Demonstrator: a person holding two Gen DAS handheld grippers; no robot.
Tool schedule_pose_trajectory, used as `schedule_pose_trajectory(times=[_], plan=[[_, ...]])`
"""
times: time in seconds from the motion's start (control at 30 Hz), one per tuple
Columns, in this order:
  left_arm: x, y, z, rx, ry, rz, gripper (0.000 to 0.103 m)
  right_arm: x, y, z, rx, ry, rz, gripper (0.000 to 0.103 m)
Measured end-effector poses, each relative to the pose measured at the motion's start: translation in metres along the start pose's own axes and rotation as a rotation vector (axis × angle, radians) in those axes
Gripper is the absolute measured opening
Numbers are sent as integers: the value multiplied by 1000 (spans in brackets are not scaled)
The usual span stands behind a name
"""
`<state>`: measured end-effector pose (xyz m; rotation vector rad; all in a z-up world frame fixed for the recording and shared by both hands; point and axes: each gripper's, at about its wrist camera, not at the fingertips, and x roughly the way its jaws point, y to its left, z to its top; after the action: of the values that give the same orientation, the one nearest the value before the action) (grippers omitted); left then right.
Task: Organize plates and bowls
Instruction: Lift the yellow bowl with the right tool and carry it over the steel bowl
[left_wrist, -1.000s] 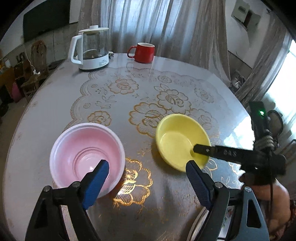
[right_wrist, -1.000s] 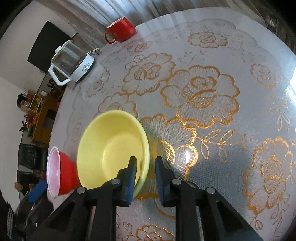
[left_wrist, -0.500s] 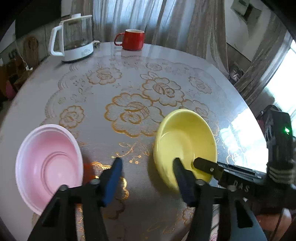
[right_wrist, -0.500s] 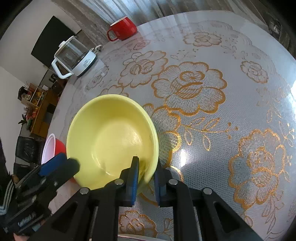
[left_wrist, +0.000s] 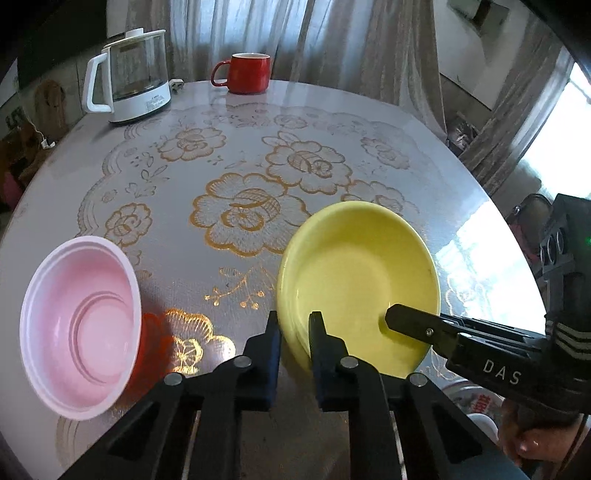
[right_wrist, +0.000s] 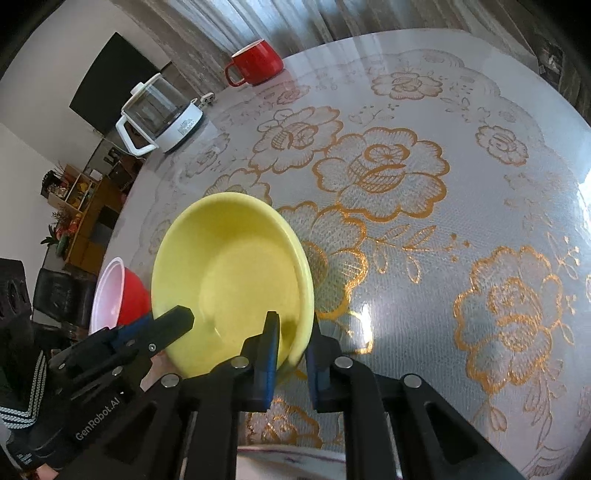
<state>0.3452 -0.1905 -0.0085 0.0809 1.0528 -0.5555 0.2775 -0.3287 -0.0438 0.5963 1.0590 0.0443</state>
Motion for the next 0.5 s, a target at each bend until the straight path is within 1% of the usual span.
schedule_pose_trajectory(times=[0.17,0.5], plan=[[-14,-3,-6,3,-21,-5,15,-9,2,-7,3,-14,15,12],[-44,0,-30,-11,-48,-14,15,-29,17,-27,-14,-44,46,12]])
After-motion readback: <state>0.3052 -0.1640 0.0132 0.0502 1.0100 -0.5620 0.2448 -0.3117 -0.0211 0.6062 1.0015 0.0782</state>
